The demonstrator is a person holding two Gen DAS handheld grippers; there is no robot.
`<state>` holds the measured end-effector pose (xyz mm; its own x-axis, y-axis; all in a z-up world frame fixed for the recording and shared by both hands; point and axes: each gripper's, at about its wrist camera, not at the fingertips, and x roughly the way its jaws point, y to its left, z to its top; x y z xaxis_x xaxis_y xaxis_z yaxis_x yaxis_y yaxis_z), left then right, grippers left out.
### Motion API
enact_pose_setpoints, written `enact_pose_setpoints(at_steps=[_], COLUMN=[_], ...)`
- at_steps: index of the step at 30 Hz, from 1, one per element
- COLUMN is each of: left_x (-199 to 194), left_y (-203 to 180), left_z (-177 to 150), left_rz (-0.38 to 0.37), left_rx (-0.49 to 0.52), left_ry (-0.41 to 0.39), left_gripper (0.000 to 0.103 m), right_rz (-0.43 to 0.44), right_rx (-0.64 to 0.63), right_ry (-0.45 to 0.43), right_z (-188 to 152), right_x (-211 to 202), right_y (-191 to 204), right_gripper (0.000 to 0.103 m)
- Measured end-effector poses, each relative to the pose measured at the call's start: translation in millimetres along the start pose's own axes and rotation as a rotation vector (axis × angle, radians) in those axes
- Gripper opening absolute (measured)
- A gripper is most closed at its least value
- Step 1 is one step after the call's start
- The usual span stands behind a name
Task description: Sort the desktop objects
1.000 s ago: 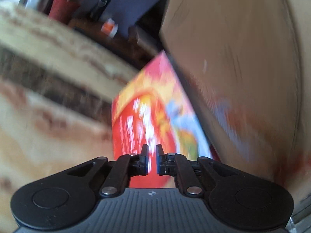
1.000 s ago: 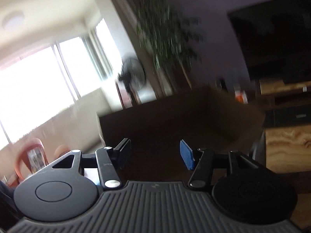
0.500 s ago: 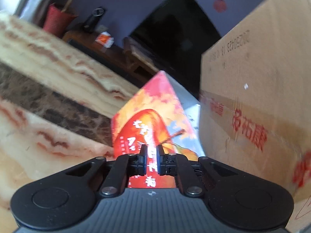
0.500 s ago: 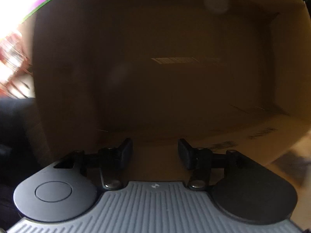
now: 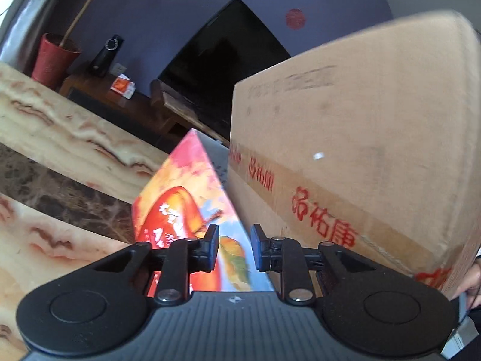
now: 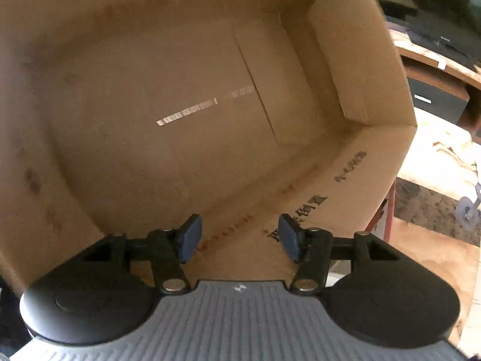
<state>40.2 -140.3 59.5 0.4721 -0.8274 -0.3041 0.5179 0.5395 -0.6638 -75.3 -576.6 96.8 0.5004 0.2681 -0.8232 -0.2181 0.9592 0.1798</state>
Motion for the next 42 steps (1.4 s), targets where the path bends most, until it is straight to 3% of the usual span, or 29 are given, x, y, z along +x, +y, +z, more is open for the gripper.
enact_pose_setpoints(at_steps=[5, 9, 11, 14, 17, 20, 23, 27, 30, 32, 36, 39, 42], left_x=[2, 6, 10, 12, 13, 13, 10, 5, 4, 4, 1, -1, 4], left_y=[-11, -18, -19, -24, -28, -32, -37, -40, -44, -46, -51, -53, -60], left_z=[-9, -13, -16, -18, -17, -12, -6, 8, 15, 18, 24, 30, 35], left_rz=[-0.017, -0.026, -0.024, -0.04, -0.05, -0.065, -0.07, -0.092, -0.092, -0.085, -0.072, -0.081, -0.081], left_rx=[0.035, 0.04, 0.032, 0.045, 0.047, 0.054, 0.085, 0.072, 0.089, 0.109, 0.129, 0.12, 0.174], left_ry=[0.035, 0.055, 0.067, 0.082, 0.089, 0.096, 0.085, 0.048, 0.042, 0.046, 0.036, 0.019, 0.036], left_gripper=[0.023, 0.028, 0.029, 0.029, 0.028, 0.028, 0.028, 0.028, 0.028, 0.028, 0.027, 0.022, 0.022], right_rz=[-0.149, -0.274, -0.215, -0.102, -0.049, 0.078, 0.115, 0.194, 0.338, 0.412, 0.501, 0.436, 0.37], right_rx=[-0.13, -0.089, 0.004, 0.023, -0.027, 0.016, 0.078, 0.282, 0.359, 0.335, 0.127, 0.095, 0.224], right_ry=[0.065, 0.022, -0.008, -0.036, -0.012, -0.01, -0.036, -0.139, -0.247, -0.275, -0.202, -0.162, -0.2], right_z=[-15, -15, -8, -12, -17, -16, -18, -28, -29, -24, -10, -3, 3], right_x=[25, 26, 24, 19, 14, 31, 25, -12, -18, -19, -10, 6, 11], right_y=[1, -14, -24, -26, -13, -20, -22, -39, -51, -48, -17, -4, -21], right_gripper=[0.059, 0.059, 0.059, 0.059, 0.063, 0.063, 0.063, 0.063, 0.063, 0.063, 0.063, 0.067, 0.067])
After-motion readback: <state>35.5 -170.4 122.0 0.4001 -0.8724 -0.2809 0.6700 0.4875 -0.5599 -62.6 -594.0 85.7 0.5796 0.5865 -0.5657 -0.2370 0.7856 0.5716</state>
